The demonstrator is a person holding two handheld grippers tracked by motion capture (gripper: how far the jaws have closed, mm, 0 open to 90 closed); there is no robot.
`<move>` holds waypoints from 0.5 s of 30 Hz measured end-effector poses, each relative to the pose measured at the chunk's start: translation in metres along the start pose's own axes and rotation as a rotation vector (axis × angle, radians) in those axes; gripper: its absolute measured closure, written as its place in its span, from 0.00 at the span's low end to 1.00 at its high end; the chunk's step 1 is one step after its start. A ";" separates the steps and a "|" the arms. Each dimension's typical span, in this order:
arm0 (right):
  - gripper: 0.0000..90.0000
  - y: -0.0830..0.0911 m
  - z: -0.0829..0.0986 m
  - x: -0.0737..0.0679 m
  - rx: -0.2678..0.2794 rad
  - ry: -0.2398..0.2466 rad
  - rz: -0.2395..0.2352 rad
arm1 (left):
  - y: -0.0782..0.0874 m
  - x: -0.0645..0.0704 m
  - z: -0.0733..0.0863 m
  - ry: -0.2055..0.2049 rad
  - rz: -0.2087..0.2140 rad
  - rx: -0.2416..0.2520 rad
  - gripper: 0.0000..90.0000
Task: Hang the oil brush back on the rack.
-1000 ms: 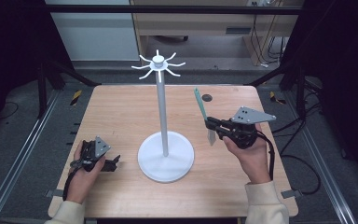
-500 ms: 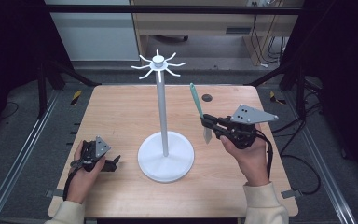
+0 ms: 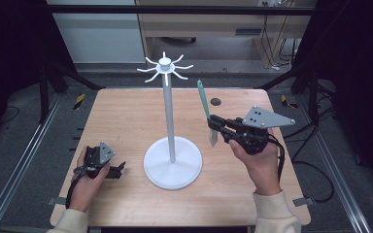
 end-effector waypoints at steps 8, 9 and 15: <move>0.92 0.002 -0.012 -0.009 0.019 0.021 -0.013 | 0.000 0.001 0.000 -0.004 0.003 -0.002 0.04; 0.92 0.002 -0.012 -0.010 0.016 0.026 -0.014 | 0.000 0.001 0.000 -0.004 0.003 -0.002 0.04; 0.92 -0.004 -0.014 -0.012 0.020 0.025 -0.025 | 0.000 0.001 0.001 -0.005 0.002 -0.005 0.04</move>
Point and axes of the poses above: each handheld gripper's, and its own axes: y roughly backward along the jaws, z roughly out of its underside, x roughly to its right, the point moved 7 cm from there along -y, roughly forward along the jaws, and after that the axes turned 8 degrees about -z, right-handed, at the moved point
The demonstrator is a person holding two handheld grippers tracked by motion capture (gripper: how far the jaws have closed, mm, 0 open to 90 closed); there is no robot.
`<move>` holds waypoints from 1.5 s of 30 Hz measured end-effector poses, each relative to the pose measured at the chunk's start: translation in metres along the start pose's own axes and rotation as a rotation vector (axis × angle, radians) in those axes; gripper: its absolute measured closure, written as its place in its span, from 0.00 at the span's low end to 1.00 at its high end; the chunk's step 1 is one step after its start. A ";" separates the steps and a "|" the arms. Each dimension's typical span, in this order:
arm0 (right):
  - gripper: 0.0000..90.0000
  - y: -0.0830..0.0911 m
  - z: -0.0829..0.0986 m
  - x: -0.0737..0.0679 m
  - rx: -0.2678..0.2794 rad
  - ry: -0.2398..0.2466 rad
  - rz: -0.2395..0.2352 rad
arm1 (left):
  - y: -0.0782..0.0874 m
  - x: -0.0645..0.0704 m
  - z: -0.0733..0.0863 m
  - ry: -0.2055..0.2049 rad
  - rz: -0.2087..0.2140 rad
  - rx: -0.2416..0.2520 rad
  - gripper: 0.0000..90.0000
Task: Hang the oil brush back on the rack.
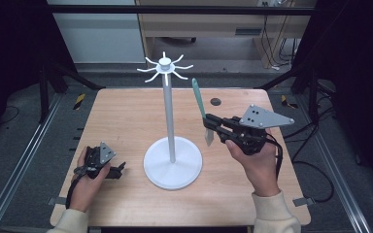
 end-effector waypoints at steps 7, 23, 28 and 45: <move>0.92 -0.003 -0.006 0.000 -0.002 0.000 0.001 | 0.000 -0.001 0.001 0.000 -0.003 -0.001 0.04; 0.91 -0.005 -0.006 0.000 -0.006 -0.005 -0.005 | 0.000 0.000 0.001 0.004 -0.003 0.001 0.04; 0.91 -0.008 -0.008 -0.001 -0.020 0.004 -0.005 | 0.000 0.000 0.001 0.001 -0.003 -0.001 0.04; 0.91 -0.019 -0.012 0.000 -0.049 0.011 0.002 | 0.000 0.000 0.001 0.000 -0.002 0.001 0.04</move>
Point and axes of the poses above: each handheld gripper's, and its own axes: y roughly backward along the jaws, z roughly out of its underside, x roughly to its right, the point moved 7 cm from there along -y, roughly forward along the jaws, and after that the axes turned 8 degrees about -z, right-handed, at the moved point
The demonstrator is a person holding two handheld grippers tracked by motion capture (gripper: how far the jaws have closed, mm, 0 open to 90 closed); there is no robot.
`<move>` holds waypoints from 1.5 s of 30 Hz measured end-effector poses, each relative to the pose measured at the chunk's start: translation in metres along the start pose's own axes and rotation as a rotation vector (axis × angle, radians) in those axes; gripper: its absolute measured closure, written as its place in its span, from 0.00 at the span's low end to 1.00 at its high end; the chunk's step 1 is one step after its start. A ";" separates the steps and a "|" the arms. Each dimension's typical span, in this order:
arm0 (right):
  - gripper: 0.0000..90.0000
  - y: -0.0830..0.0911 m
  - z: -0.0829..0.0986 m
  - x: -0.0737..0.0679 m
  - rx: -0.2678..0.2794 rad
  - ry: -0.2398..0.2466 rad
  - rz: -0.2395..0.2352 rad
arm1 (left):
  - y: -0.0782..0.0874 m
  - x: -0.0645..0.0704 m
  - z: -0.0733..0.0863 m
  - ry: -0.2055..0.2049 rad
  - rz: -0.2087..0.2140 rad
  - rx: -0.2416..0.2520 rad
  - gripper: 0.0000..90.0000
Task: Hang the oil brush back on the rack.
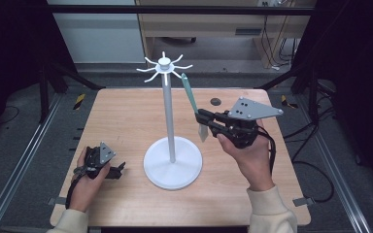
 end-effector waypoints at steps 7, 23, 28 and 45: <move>0.91 -0.008 0.000 0.001 -0.014 -0.007 -0.002 | 0.000 0.000 0.000 0.002 -0.001 0.002 0.04; 0.91 -0.021 0.000 0.003 -0.022 -0.018 -0.002 | 0.000 0.000 0.000 0.000 0.000 -0.001 0.04; 0.91 -0.023 0.001 0.003 -0.018 -0.025 -0.009 | 0.000 0.000 0.000 0.000 0.002 -0.001 0.04; 0.91 -0.028 0.001 0.003 -0.030 -0.032 -0.016 | 0.000 0.002 0.000 0.000 0.004 0.001 0.04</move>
Point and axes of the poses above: each handheld gripper's, and its own axes: y roughly backward along the jaws, z roughly out of its underside, x roughly to its right, the point moved 7 cm from there along -y, roughly forward along the jaws, and after that the axes turned 8 degrees about -z, right-handed, at the moved point
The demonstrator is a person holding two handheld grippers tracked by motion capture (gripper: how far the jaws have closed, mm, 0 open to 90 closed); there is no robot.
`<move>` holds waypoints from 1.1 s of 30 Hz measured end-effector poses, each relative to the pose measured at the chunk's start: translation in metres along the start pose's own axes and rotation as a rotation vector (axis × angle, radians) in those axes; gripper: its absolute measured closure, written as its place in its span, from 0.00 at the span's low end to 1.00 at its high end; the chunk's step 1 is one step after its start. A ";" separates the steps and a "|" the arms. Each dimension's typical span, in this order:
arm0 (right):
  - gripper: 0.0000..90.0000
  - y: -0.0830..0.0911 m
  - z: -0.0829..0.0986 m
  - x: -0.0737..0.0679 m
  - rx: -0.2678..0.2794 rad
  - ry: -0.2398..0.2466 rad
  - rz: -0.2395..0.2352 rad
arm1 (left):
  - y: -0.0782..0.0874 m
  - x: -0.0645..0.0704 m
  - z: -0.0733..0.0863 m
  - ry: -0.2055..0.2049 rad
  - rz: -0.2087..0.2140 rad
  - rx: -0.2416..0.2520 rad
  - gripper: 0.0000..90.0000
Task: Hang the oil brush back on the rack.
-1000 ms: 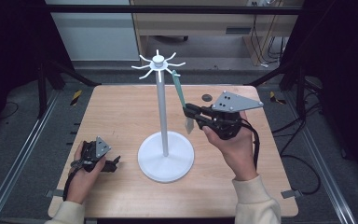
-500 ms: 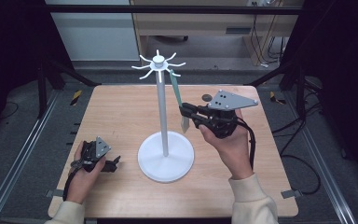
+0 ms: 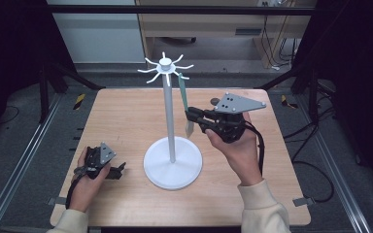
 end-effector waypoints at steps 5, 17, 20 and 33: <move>0.91 -0.001 0.000 0.000 -0.004 0.001 -0.001 | 0.001 -0.001 0.000 -0.005 0.002 -0.004 0.04; 0.88 0.001 -0.001 0.001 -0.011 -0.001 0.000 | 0.000 -0.001 0.000 -0.001 0.000 -0.001 0.04; 0.87 0.002 -0.001 0.001 -0.018 -0.001 -0.001 | 0.000 -0.001 0.000 -0.002 0.000 -0.002 0.04; 0.68 0.019 0.001 0.005 -0.087 0.001 0.068 | 0.000 0.000 0.000 0.000 0.000 0.000 0.04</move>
Point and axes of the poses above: each handheld gripper's, and its own axes: y roughly backward along the jaws, z roughly out of its underside, x roughly to its right, the point moved 7 cm from there along -y, roughly forward along the jaws, and after that the axes turned 8 degrees about -z, right-handed, at the moved point
